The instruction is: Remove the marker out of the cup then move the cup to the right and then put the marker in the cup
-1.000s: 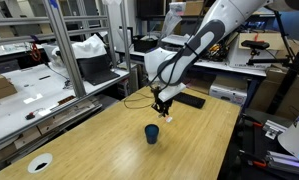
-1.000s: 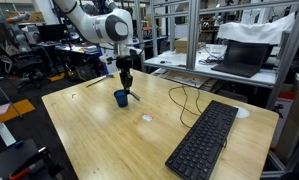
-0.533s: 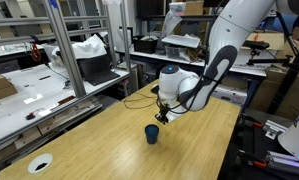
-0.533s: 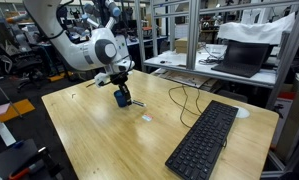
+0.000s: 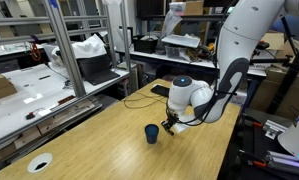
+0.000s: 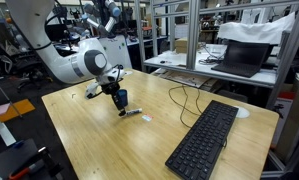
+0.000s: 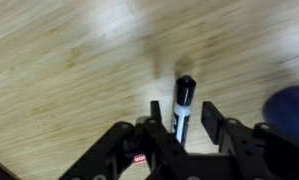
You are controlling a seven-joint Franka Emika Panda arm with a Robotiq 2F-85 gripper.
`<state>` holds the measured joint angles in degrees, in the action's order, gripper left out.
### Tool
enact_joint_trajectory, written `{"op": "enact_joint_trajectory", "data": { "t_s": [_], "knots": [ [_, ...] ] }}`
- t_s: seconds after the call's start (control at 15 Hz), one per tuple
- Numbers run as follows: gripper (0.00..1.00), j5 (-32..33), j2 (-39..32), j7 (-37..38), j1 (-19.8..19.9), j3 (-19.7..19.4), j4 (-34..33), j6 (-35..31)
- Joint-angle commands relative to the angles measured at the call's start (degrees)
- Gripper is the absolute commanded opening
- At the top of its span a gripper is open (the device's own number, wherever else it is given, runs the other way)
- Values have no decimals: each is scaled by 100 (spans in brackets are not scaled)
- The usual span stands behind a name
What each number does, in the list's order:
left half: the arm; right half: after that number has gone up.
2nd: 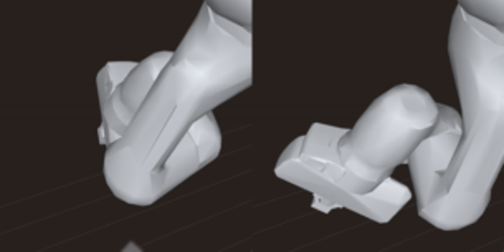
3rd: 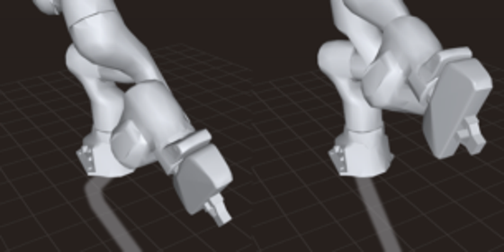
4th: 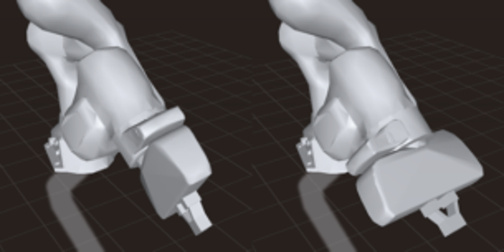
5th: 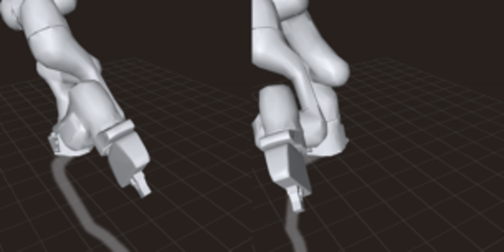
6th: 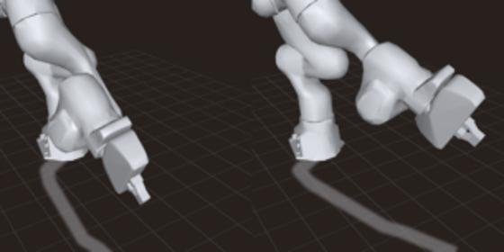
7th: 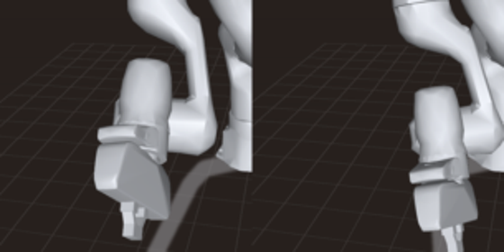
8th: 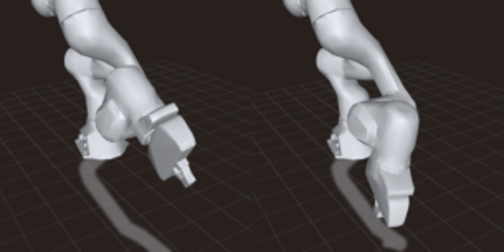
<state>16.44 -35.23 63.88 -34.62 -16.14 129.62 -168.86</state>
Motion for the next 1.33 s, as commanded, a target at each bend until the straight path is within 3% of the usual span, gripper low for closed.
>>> {"op": "enact_joint_trajectory", "data": {
  "t_s": [0.0,0.2,0.33,0.53,0.8,1.0,1.27],
  "knots": [
    [79,-568,450,-693,587,622,245,127],
    [98,-1467,1001,-1666,1575,1717,234,959],
    [100,-2143,1344,-2183,1982,2131,118,1705],
    [100,-2535,1834,-2425,2137,2122,-138,2807],
    [100,-2376,2058,-2274,2175,2063,-674,3896],
    [100,-2333,1833,-2263,2134,2117,-1133,4250],
    [100,-2275,1418,-2205,2062,2121,-1469,4195]
  ]
}}
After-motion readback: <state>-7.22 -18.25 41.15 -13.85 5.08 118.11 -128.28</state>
